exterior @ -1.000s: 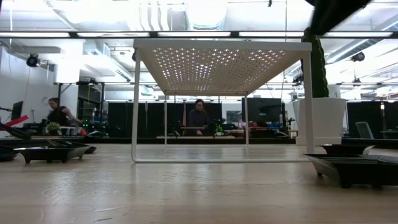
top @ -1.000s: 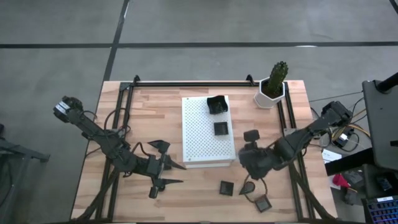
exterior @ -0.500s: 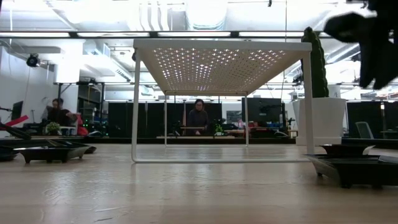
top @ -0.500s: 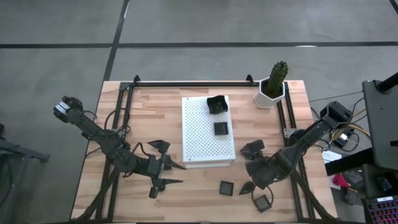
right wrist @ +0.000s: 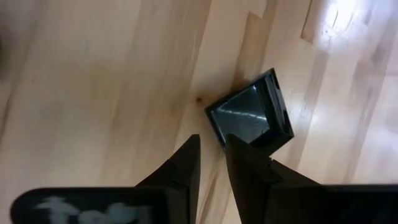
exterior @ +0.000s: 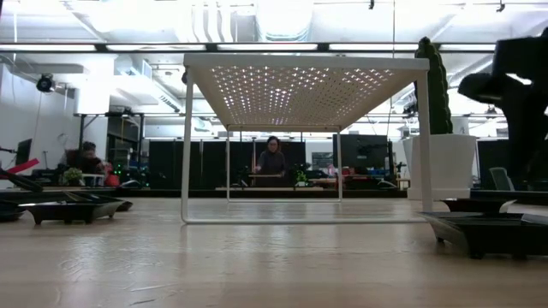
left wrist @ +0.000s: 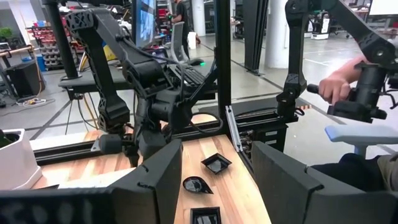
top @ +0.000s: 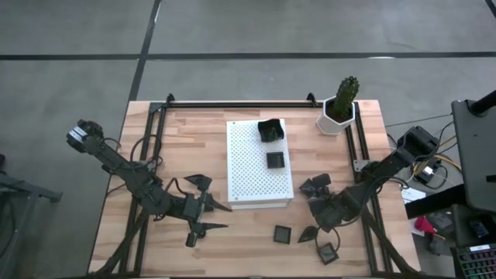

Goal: Pick & Place Mini shaped plates
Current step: Stack the black square plate on top of the black square plate on the shelf

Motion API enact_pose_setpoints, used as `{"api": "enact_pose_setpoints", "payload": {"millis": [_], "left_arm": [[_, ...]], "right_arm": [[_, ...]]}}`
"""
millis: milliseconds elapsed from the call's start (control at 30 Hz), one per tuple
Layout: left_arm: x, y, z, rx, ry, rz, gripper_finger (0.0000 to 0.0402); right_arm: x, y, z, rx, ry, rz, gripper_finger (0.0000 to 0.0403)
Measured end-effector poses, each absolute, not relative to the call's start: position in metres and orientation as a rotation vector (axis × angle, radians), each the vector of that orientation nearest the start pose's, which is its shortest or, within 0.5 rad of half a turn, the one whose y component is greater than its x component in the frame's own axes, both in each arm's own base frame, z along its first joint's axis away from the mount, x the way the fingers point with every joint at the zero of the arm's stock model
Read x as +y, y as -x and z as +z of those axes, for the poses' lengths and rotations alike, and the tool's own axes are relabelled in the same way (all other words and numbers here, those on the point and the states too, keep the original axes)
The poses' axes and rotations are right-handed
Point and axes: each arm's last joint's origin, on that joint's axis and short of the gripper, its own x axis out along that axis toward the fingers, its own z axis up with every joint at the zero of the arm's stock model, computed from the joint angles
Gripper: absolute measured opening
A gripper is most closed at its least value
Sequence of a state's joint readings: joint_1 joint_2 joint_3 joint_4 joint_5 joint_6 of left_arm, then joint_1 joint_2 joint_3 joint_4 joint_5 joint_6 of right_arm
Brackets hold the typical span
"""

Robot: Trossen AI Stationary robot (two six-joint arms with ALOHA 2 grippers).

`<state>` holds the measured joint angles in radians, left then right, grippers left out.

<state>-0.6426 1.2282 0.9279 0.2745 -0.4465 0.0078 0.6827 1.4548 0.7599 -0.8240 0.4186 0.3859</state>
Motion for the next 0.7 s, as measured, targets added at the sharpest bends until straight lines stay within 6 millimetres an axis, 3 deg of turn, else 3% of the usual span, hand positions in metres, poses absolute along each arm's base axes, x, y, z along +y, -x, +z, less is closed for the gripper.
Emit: {"api": "enact_pose_setpoints", "payload": {"millis": [700], "left_arm": [[-0.156, -0.229, 0.334, 0.022, -0.032, -0.196, 0.0188]], "right_arm": [[0.122, -0.172, 0.139, 1.237, 0.479, -0.077, 0.0079]]}}
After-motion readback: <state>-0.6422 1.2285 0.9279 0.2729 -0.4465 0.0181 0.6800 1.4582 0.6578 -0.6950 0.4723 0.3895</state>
